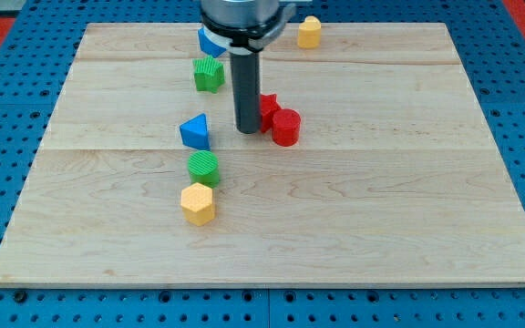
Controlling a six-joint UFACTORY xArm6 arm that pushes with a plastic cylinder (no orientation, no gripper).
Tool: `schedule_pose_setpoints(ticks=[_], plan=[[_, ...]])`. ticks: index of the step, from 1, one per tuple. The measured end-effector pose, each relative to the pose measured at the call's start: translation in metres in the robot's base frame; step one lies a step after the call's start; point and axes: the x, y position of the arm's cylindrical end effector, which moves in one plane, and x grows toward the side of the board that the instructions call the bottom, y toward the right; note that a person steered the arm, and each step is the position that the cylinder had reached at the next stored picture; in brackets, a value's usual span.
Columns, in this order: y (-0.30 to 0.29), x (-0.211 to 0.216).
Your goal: Push the red circle towards top
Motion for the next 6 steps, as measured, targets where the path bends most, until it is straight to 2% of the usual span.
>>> schedule_pose_setpoints(ticks=[4, 5, 6], plan=[[0.060, 0.002], [0.073, 0.014], [0.090, 0.044]])
